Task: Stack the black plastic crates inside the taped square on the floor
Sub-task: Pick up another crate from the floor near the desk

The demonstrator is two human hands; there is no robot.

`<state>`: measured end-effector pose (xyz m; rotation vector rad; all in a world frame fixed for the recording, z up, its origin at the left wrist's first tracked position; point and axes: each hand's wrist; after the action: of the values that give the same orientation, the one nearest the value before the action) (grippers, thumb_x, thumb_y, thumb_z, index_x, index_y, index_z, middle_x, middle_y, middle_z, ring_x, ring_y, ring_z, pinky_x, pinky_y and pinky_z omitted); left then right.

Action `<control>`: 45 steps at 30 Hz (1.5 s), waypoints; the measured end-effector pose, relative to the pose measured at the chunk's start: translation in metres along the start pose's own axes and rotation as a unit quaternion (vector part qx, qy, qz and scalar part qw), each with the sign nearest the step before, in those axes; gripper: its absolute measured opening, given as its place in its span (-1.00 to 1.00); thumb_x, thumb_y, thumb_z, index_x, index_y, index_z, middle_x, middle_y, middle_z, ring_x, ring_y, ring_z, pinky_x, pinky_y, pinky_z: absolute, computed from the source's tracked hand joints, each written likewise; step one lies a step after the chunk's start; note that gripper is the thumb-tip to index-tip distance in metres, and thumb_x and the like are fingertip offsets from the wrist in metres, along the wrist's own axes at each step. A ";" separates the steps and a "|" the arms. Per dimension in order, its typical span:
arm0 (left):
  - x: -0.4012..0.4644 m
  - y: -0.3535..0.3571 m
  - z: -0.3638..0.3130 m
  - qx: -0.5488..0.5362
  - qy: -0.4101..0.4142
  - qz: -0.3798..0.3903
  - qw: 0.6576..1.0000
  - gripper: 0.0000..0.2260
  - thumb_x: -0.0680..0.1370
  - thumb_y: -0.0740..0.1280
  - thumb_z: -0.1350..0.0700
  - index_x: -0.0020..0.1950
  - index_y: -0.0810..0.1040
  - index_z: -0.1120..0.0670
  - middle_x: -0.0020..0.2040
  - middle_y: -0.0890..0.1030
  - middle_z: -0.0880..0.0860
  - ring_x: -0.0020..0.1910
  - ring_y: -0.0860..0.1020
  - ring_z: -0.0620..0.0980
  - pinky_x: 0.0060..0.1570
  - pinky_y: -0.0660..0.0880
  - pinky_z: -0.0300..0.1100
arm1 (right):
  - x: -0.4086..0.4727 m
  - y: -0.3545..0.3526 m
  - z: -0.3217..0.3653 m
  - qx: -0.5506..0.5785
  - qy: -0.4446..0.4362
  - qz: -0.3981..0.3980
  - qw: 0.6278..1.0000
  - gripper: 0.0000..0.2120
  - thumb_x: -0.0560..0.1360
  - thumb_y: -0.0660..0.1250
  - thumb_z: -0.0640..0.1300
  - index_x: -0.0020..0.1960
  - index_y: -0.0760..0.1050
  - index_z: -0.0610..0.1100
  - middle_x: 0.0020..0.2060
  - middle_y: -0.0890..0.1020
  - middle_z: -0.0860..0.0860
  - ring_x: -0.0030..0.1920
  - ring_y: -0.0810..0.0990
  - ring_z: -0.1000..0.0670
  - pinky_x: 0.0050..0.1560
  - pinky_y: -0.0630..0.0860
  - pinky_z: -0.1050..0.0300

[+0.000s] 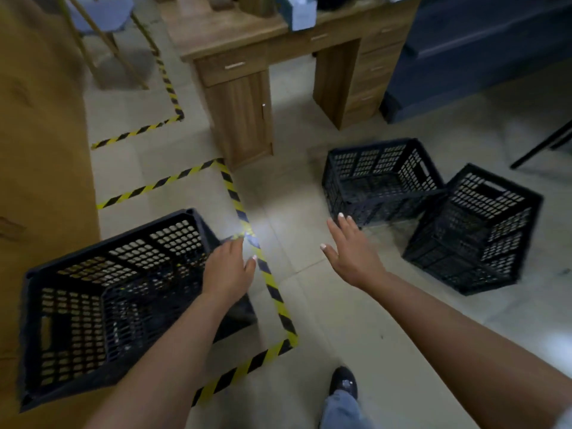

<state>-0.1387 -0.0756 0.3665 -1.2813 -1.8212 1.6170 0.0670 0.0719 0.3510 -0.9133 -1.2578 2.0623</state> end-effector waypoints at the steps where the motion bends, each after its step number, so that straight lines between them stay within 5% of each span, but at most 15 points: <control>1: 0.010 0.001 -0.025 0.000 0.007 0.002 1.000 -0.53 0.61 0.20 -0.05 0.46 0.30 0.15 0.39 0.43 0.15 0.34 0.39 0.15 0.30 0.34 -0.01 | 0.002 -0.012 -0.023 -0.006 0.006 -0.002 1.000 -0.40 0.63 0.05 0.10 0.57 -0.02 -0.11 0.57 -0.01 -0.13 0.56 -0.08 -0.13 0.53 -0.02 -0.05; 11: 0.112 0.000 -0.222 -0.017 0.113 0.032 0.993 -0.47 0.63 0.15 -0.08 0.52 0.21 0.16 0.45 0.37 0.13 0.38 0.36 0.14 0.34 0.32 -0.01 | 0.029 -0.114 -0.189 -0.036 0.073 -0.009 0.997 -0.39 0.63 0.02 0.11 0.58 -0.07 -0.09 0.57 -0.04 -0.10 0.57 -0.11 -0.11 0.52 -0.02 -0.07; 23: 0.304 0.002 -0.343 0.042 0.165 0.085 0.982 -0.38 0.62 0.11 -0.15 0.58 0.04 0.12 0.57 0.16 0.09 0.52 0.20 0.10 0.46 0.20 -0.01 | 0.168 -0.181 -0.323 -0.044 0.139 0.019 0.989 -0.39 0.63 -0.01 0.14 0.58 -0.12 -0.06 0.57 -0.09 -0.09 0.57 -0.15 -0.10 0.54 -0.06 -0.06; 38: 0.482 0.070 -0.427 0.061 0.047 0.115 0.990 -0.37 0.62 0.12 -0.15 0.57 0.07 0.16 0.55 0.20 0.15 0.51 0.20 0.14 0.47 0.20 0.02 | 0.352 -0.211 -0.488 -0.068 0.079 0.087 0.991 -0.39 0.64 -0.05 0.11 0.57 -0.18 -0.09 0.57 -0.13 -0.11 0.56 -0.17 -0.12 0.52 -0.12 -0.07; 45: 0.564 0.167 -0.435 0.042 0.025 0.125 0.991 -0.35 0.60 0.20 -0.11 0.56 0.08 0.20 0.53 0.22 0.21 0.49 0.22 0.17 0.45 0.17 0.00 | 0.440 -0.137 -0.580 -0.058 0.100 0.115 0.987 -0.39 0.64 -0.02 0.11 0.57 -0.17 -0.08 0.57 -0.13 -0.13 0.56 -0.12 -0.12 0.54 -0.12 -0.04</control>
<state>-0.0249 0.6201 0.1694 -1.5471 -1.5969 1.7514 0.2628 0.7627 0.1669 -1.3393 -1.2220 2.0235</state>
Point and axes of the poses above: each hand's wrist, its own x-axis towards the middle knuckle, its own y-axis out of the palm, z = x × y
